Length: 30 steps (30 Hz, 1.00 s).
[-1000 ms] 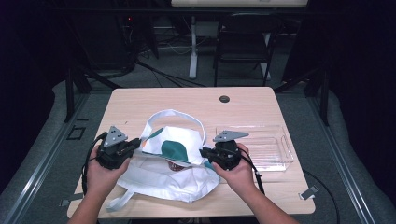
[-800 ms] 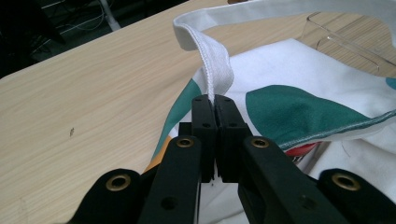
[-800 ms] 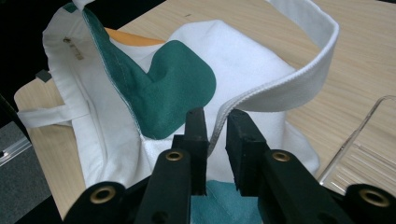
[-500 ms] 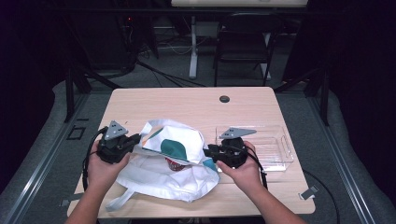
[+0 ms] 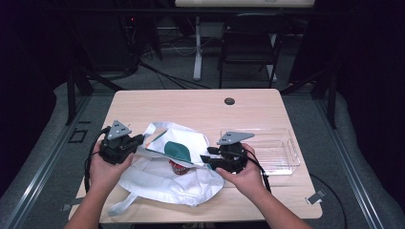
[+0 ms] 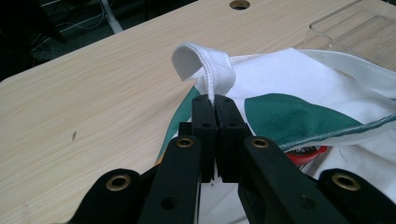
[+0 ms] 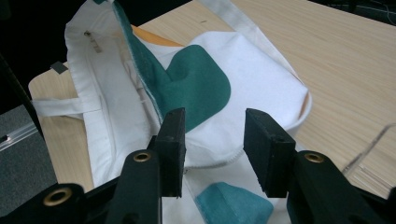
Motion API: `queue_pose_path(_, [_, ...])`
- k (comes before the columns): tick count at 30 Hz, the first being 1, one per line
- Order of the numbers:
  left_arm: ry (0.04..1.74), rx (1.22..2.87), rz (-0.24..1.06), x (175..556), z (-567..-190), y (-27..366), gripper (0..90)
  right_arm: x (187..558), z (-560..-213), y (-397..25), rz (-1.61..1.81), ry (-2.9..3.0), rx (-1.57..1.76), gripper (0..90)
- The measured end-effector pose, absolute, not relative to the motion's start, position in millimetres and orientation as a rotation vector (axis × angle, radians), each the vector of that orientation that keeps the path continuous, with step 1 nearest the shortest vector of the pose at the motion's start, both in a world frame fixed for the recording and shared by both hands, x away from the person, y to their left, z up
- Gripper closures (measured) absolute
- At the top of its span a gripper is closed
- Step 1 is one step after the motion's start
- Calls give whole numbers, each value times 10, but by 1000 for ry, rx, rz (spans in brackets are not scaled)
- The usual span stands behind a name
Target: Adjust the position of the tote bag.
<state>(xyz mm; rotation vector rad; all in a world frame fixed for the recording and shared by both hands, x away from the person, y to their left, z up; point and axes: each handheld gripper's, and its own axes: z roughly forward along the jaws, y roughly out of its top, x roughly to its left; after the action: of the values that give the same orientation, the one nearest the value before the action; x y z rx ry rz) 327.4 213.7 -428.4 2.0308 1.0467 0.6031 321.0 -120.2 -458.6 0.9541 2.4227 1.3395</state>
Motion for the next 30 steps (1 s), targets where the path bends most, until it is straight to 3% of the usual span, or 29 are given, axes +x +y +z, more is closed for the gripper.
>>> queue_pose_path(17, [1042,2040,606,3320,-4226,2105,885,3213,-4659,-819,1318,2519,806,645])
queue_pose_path(30, [1043,2046,600,3340,-4214,2102,885,3224,-4725,-686,1235,2556,742,756])
